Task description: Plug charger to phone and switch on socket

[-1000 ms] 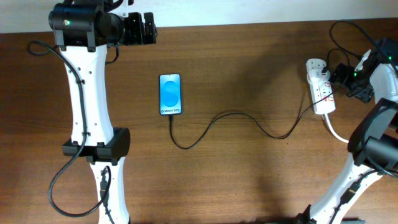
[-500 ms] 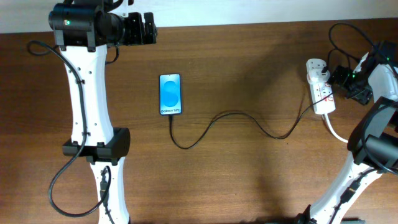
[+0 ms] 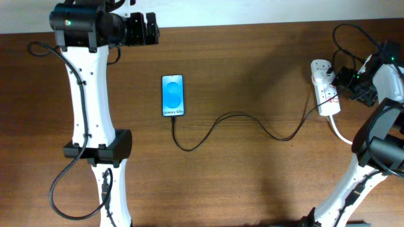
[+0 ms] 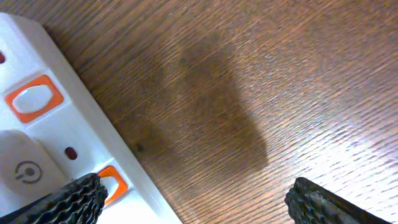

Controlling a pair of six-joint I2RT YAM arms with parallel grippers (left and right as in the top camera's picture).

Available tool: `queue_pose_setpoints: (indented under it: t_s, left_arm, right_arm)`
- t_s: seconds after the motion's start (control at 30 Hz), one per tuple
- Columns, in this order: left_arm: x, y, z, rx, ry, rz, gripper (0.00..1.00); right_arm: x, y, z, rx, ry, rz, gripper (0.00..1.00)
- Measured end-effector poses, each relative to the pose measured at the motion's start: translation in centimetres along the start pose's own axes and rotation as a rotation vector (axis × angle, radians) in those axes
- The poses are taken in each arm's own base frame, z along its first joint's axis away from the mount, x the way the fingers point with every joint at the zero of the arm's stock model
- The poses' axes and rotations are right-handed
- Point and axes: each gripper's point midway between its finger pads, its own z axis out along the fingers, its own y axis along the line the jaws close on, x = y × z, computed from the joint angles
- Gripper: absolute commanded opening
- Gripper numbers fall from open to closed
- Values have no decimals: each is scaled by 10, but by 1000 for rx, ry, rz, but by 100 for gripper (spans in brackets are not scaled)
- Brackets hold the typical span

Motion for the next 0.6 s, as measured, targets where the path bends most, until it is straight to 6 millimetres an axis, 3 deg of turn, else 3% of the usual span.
queue_pose_setpoints:
  t_s: [0.4,0.43,0.53,0.6]
  left_arm:
    - [0,0,0,0,-1,1,99]
    - [0,0,0,0,0,0,99]
    - [0,0,0,0,0,0,99]
    - [0,0,0,0,0,0,99]
  right_arm:
    - [1,-6,-10,-7,36,28,98]
    - [-3,-10,-16,-6,39,41,99]
    - [-34,-49,-62,6,-24,124,98]
    - [-44,-48,-93,-1,-57,127,99]
